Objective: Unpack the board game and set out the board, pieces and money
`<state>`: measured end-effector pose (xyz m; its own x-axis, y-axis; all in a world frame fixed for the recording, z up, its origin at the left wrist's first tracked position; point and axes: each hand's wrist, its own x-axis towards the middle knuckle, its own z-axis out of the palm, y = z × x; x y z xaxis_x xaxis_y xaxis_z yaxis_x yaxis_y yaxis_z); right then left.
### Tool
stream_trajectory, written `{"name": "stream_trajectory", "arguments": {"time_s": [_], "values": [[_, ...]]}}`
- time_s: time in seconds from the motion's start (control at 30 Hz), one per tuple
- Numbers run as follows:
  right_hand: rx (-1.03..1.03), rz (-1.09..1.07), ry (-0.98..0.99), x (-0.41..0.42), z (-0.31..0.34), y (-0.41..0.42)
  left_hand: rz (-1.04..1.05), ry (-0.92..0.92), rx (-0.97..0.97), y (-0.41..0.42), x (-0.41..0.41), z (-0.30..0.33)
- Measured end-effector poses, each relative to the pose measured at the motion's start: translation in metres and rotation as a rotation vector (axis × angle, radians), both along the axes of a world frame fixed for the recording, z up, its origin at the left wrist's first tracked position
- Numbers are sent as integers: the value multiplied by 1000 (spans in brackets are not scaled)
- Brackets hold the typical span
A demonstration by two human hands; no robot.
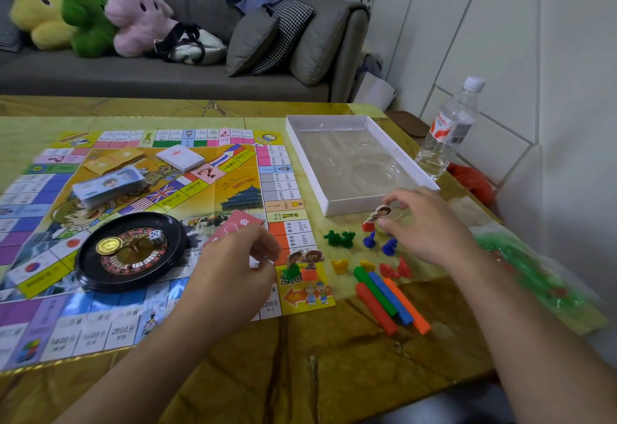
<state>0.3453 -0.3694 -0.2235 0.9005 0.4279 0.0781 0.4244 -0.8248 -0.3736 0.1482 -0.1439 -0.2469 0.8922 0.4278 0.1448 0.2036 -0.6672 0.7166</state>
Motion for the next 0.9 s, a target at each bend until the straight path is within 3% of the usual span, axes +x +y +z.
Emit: {"name": "stream_trajectory", "arguments": {"time_s": [0.2, 0.37, 0.43, 0.5, 0.57, 0.63, 0.9], "values": [[141, 5, -23, 6, -18, 3, 6, -24, -12, -2, -2, 7], [376, 9, -65, -16, 25, -6, 2, -160, -47, -11, -7, 26], [582, 116, 116, -44, 42, 1, -39, -201, -214, -22, -8, 36], [689, 211, 301, -73, 45, 14, -118, -180, -508, -35, -9, 43], [708, 271, 387, -92, 40, 25, -146, -169, -664, -42, -11, 43], [699, 295, 399, -99, 36, 31, -116, -194, -686, -42, -16, 41], [516, 328, 260, -108, 42, 32, -119, -143, -569, -34, -23, 40]]}}
